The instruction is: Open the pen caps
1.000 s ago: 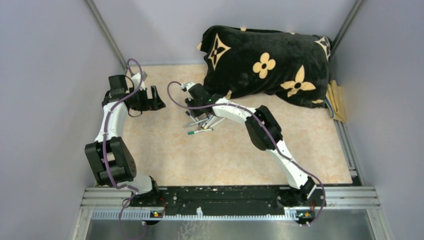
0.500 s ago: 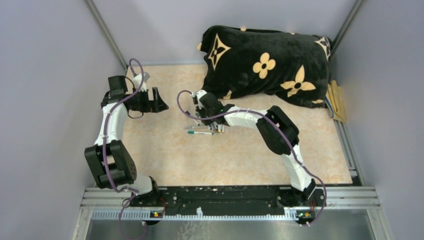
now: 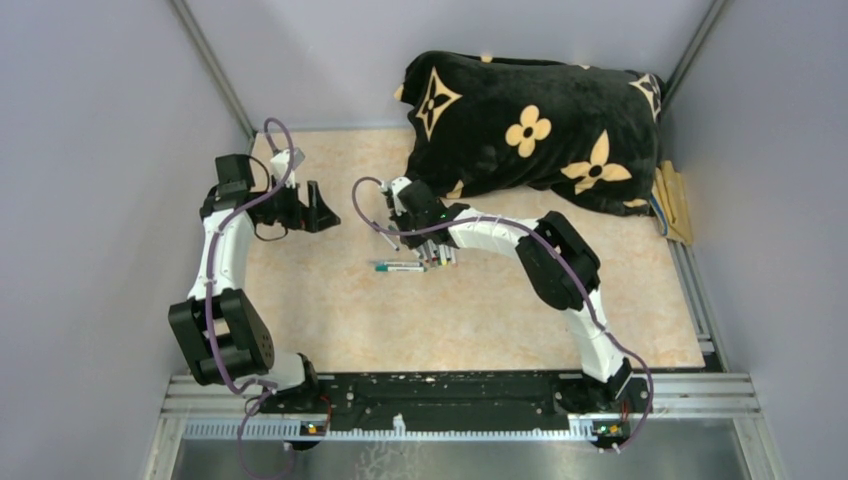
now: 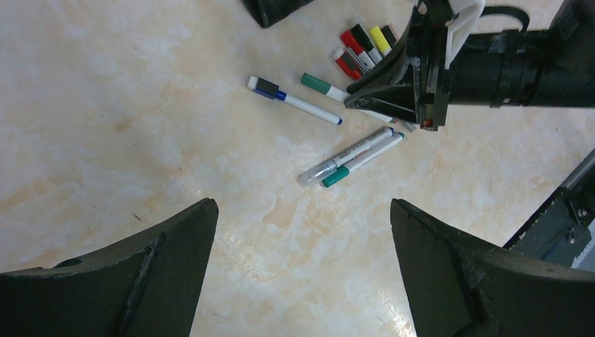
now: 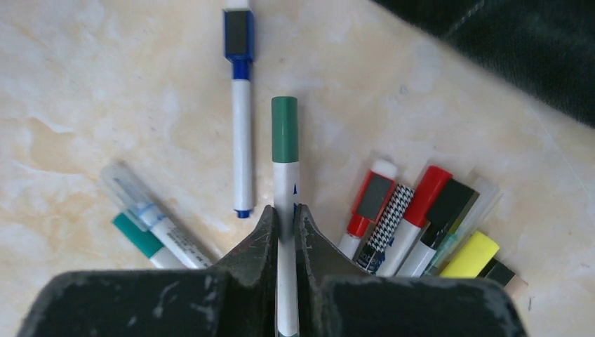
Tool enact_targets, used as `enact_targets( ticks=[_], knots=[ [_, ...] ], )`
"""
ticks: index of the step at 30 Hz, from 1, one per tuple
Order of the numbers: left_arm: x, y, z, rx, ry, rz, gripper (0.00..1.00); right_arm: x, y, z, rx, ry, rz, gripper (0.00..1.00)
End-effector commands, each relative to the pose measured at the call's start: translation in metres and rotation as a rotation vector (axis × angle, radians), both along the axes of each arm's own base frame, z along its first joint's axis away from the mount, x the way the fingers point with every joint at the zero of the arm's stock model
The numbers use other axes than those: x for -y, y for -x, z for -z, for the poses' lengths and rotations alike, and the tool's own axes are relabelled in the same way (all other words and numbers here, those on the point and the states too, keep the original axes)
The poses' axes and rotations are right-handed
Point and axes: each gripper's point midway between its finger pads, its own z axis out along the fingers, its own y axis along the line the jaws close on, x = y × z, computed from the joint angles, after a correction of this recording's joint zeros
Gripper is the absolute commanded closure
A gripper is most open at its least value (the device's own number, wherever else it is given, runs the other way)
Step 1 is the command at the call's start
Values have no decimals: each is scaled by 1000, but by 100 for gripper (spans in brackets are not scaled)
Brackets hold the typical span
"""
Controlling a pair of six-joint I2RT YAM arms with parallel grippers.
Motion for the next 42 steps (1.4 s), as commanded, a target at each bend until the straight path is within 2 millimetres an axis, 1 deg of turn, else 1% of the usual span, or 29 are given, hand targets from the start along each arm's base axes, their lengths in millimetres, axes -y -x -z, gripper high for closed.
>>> enact_targets(
  ticks=[1,2,5,9,12,13,15,17,21,23,27,29,32,37,39,42],
  knots=[
    [15,19,-2,47,17,133,1,-33,-3,-89,59,-169,-80,100],
    [18,22,-2,77,12,175,1,-35,0,-100,50,-197,-95,100],
    [29,31,1,155,3,285,1,-35,10,-120,3,-268,-134,100],
    [42,41,10,251,-43,418,1,-25,28,-136,-82,-355,-186,100],
    [54,47,20,316,-149,547,1,-16,47,-143,-159,-423,-244,100],
    [58,49,25,332,-200,590,1,-13,52,-145,-182,-441,-262,100],
    [71,57,27,397,-268,695,1,-10,67,-146,-235,-465,-311,100],
    [83,64,20,499,-298,782,1,-6,80,-143,-283,-461,-354,100],
    [99,76,10,658,-358,906,1,2,100,-135,-360,-442,-410,100],
    [103,80,10,689,-391,945,1,4,109,-134,-390,-450,-434,100],
    [113,93,17,689,-405,1025,2,3,123,-143,-437,-510,-476,100],
    [118,97,19,688,-397,1046,6,0,127,-150,-455,-550,-494,100],
    [121,100,22,680,-422,1084,15,-2,131,-156,-470,-582,-512,100],
    [115,101,41,630,-514,1134,25,-4,136,-165,-500,-623,-531,100],
    [115,99,43,631,-528,1131,27,-5,136,-166,-505,-627,-532,100],
    [122,96,37,664,-529,1121,30,-7,137,-166,-514,-628,-533,100]
  ],
)
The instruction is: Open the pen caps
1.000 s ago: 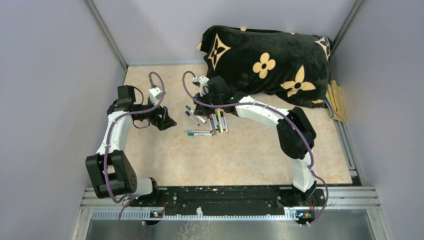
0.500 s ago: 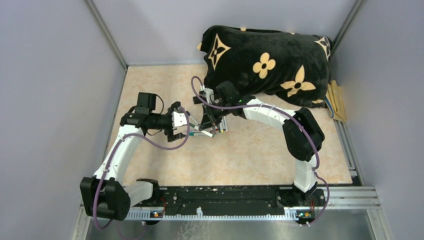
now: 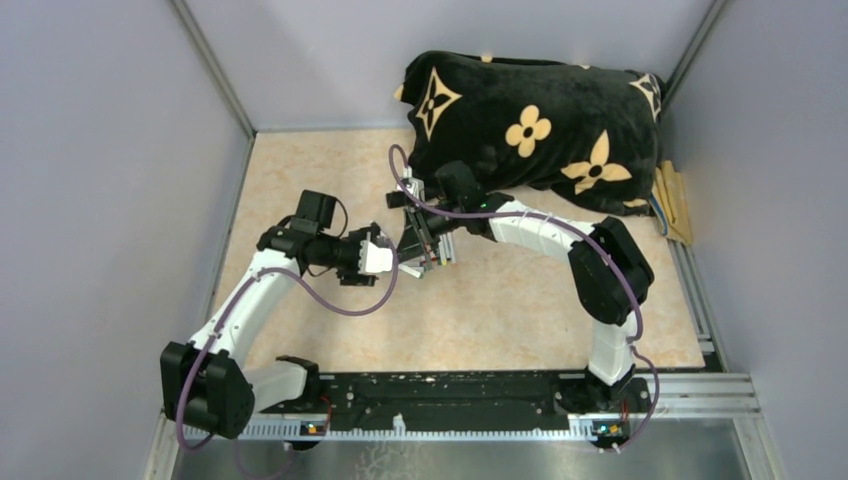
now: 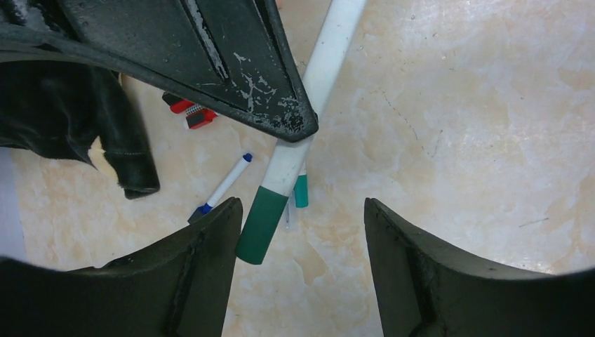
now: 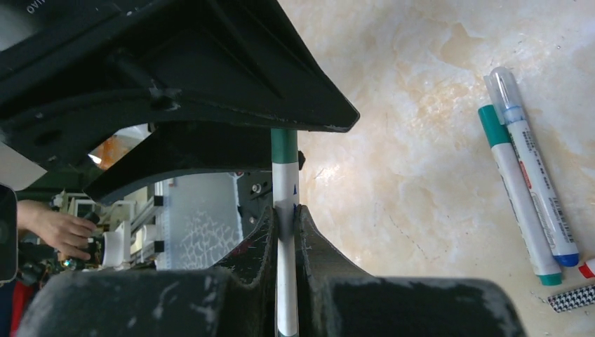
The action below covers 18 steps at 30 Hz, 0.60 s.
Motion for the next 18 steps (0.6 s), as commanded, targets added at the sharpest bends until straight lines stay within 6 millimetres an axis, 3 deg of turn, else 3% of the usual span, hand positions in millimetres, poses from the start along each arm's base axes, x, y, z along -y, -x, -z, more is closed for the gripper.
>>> enact_targets(
  ticks=[1,5,10,12,15,18],
  knots=[
    [6,-1,0,35,-12,31,32,-5,7,-34,38,-86,-37,100],
    [10,-3,-3,30,-17,25,49,-8,6,-28,25,-66,-38,100],
    [10,-1,4,11,-49,15,81,-10,5,-23,7,-49,-34,100],
    [10,-1,6,1,-61,6,97,-11,4,-20,-1,-42,-28,89],
    [9,-4,5,-4,-64,-18,100,-10,5,-22,-9,-50,-18,73],
    [9,-8,2,9,-60,-37,100,-7,9,-23,-16,-64,1,68]
  ],
)
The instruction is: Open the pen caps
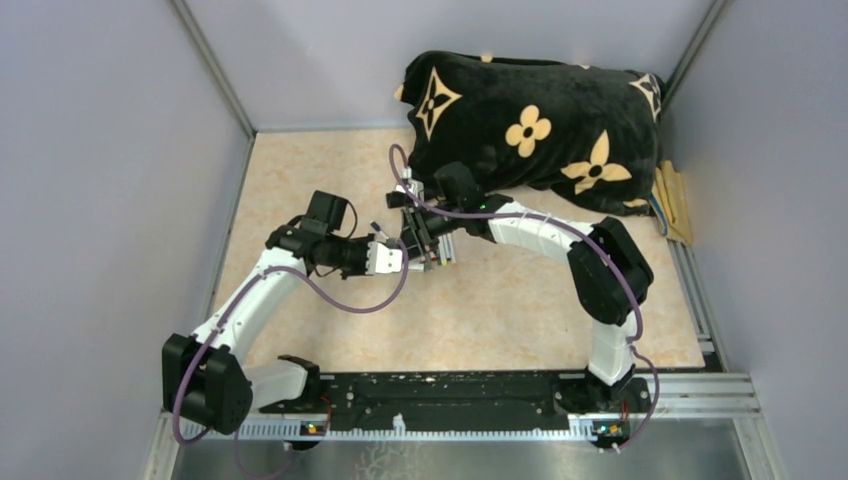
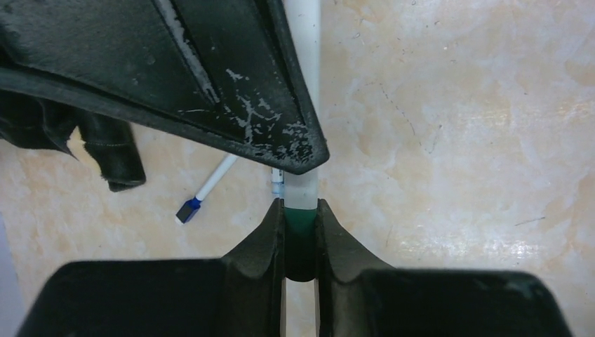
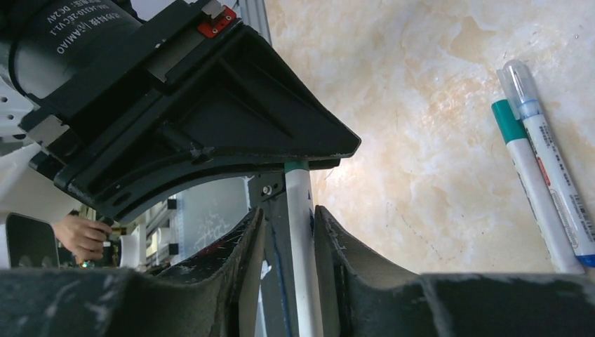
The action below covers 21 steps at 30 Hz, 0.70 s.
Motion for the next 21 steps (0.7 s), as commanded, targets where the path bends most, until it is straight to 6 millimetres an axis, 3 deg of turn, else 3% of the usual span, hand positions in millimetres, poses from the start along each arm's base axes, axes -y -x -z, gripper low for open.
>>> enact_targets(
  ticks=[1,9,15,21],
  knots=[
    [4,-9,-11,36,17,-19,100,-4,4,-21,33,-78,5,67],
    [4,-11,-17,65,25,-23,100,4,12,-20,30,-80,18,68],
    [2,-7,-14,77,4,10,100,3,10,-31,35,-110,42,98],
    [-10,-16,-9,142,-77,4,100,9,8,-29,55,-58,77,100]
  ],
)
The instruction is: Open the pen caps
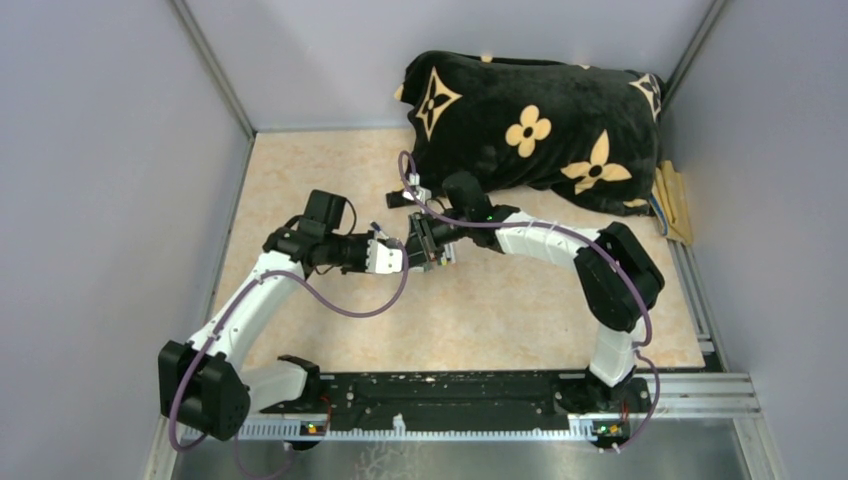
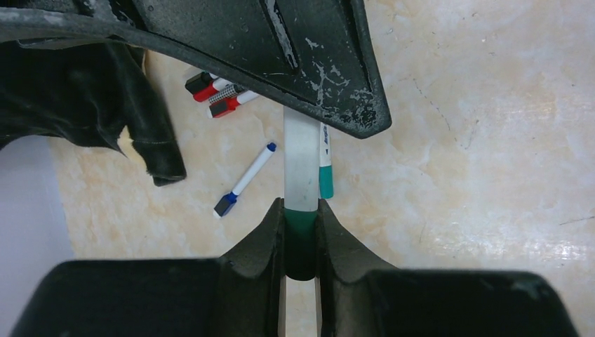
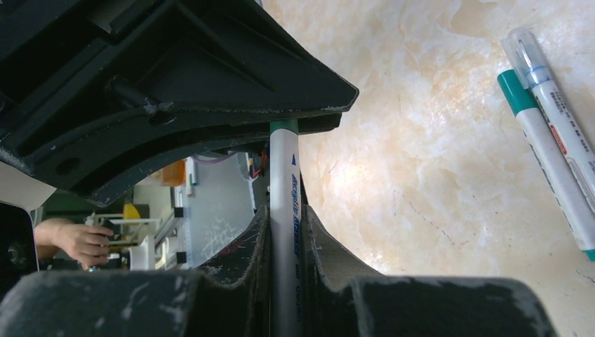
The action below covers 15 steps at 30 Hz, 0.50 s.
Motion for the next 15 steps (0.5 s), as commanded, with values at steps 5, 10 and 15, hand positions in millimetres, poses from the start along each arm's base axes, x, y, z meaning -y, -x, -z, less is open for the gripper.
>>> enact_targets(
  ticks=[5,10,15],
  knots=[
    [-25,-20,6,102,-149,-65,100,22,3,-16,104,79,86,100],
    [-41,-30,16,123,-235,-121,100,45,15,-5,113,139,134,100],
    [-51,-41,20,134,-278,-182,100,71,32,6,115,189,158,100]
  ],
)
